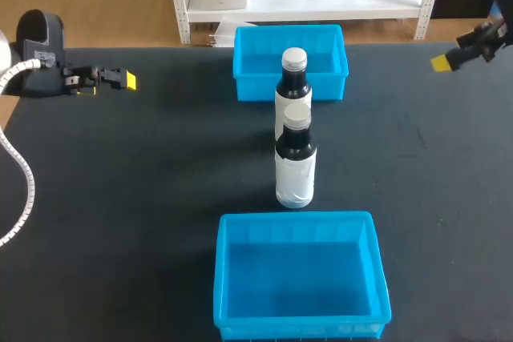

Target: Pick up the bottle, and place it in the far bin if it is heavy, or in the near bin if it is light.

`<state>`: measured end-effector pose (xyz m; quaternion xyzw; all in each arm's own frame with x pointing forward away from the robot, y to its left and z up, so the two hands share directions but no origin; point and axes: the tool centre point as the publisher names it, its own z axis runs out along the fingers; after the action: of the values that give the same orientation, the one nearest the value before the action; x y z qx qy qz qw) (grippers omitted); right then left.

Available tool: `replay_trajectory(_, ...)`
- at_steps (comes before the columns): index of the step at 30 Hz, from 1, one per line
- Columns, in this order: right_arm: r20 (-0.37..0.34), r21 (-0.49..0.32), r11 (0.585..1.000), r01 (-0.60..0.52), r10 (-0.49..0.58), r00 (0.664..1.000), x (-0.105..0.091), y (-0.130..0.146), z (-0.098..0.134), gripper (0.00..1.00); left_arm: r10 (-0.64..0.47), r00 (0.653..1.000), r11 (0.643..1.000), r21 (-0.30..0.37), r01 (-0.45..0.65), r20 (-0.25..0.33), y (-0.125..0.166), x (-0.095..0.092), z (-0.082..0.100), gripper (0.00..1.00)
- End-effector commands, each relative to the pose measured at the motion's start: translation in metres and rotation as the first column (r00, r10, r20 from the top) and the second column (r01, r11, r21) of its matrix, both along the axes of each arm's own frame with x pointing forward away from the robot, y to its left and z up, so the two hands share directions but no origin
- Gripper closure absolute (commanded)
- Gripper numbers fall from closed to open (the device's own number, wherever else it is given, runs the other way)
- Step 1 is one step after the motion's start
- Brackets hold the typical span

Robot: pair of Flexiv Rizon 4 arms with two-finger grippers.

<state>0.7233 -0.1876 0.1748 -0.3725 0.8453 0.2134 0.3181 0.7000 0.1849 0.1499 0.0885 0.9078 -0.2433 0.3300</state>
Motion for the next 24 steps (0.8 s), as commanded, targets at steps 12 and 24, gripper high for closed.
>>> replay_trajectory(12, -0.076, 0.204, 0.885, -0.418, 0.44, 0.895, 0.003, 0.001, -0.003, 0.0, 0.0, 1.0, 1.0, 0.0, 0.0, 0.0, 0.0, 0.0, 0.0, 0.0)
replay_trajectory(24, 0.179, 0.033, 0.882, -0.471, 0.458, 0.871, -0.057, 0.058, -0.005, 0.0, 0.0, 1.0, 1.0, 0.0, 0.0, 0.0, 0.0, 0.0, 0.0, 0.0)
